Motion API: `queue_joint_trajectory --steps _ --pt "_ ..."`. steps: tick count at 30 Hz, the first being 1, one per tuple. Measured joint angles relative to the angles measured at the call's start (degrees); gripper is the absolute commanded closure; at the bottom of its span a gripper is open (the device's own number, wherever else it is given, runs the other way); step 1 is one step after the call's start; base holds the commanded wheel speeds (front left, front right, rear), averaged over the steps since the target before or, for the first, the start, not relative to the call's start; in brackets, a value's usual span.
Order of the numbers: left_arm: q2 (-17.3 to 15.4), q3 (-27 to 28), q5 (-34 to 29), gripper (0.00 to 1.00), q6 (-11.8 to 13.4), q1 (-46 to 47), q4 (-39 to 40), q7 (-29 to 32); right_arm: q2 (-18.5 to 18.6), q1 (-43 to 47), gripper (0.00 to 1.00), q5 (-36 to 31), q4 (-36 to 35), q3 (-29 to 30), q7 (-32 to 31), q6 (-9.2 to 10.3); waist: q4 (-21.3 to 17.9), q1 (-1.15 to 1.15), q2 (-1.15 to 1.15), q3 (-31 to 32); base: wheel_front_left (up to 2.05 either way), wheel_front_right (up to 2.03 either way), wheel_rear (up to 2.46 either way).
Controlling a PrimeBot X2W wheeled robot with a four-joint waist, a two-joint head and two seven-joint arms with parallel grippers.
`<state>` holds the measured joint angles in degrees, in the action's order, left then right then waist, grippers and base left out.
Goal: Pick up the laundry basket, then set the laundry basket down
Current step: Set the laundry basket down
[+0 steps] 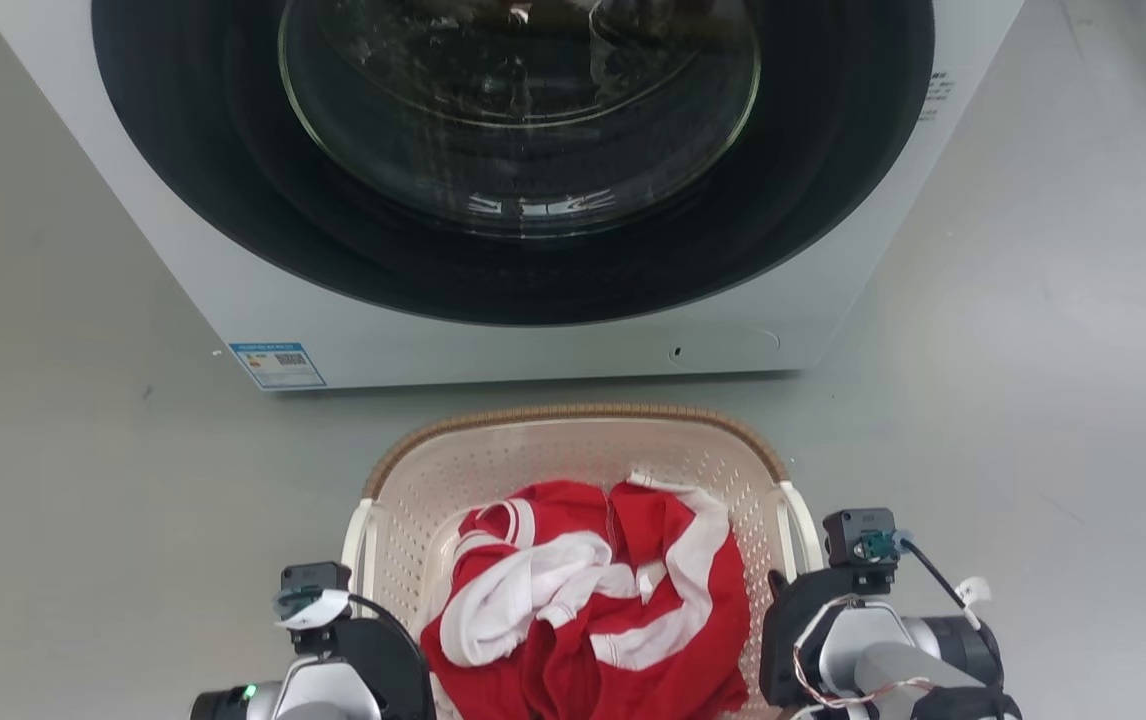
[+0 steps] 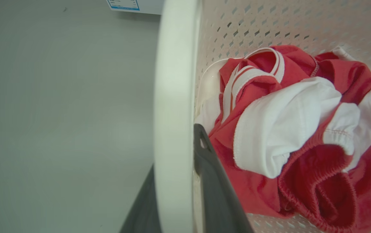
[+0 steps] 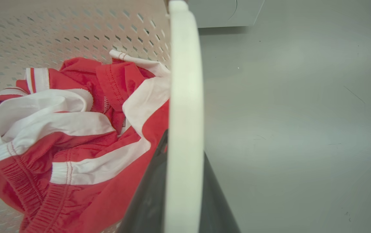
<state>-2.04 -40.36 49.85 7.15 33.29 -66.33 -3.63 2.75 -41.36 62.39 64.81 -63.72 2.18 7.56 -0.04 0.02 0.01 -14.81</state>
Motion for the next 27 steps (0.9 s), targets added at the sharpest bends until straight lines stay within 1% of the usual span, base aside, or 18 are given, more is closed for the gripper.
queue_joint_trajectory --steps 9,18,19,23,24,27 --pt "-0.3 0.8 -0.6 1.00 0.0 6.8 -0.2 -0.8 0.0 -7.4 1.00 -0.9 1.4 0.5 1.0 -0.03 0.1 0.00 0.00 -7.4 0.00 0.00 0.00" --pt "-0.5 1.4 -1.1 1.00 0.0 13.0 -0.5 -1.8 0.0 -13.4 1.00 -1.4 2.5 1.4 2.5 -0.52 0.2 0.00 0.00 -15.0 0.00 0.00 0.00" --pt "-0.5 1.4 -1.2 1.00 0.0 14.3 -0.6 -2.0 0.0 -14.7 1.00 -1.4 2.7 1.6 2.7 -0.52 0.2 -0.01 0.01 -16.7 0.00 0.00 0.00" --pt "-0.7 1.6 -1.6 1.00 0.0 17.1 -0.7 -2.2 0.1 -17.5 1.00 -1.6 3.0 1.8 3.3 -0.58 0.2 -0.01 0.01 -20.1 0.00 0.00 0.00" --pt "-0.7 1.6 -1.6 1.00 0.0 17.1 -0.7 -2.2 0.1 -17.5 1.00 -1.6 3.0 1.8 3.3 -0.58 0.2 -0.01 0.01 -20.1 0.00 0.00 0.00" --pt "-0.7 1.9 -1.8 1.00 0.0 19.1 -0.8 -2.6 0.2 -19.7 1.00 -1.9 3.3 1.8 3.5 -0.62 0.3 -0.01 0.01 -22.7 0.00 0.00 0.00"
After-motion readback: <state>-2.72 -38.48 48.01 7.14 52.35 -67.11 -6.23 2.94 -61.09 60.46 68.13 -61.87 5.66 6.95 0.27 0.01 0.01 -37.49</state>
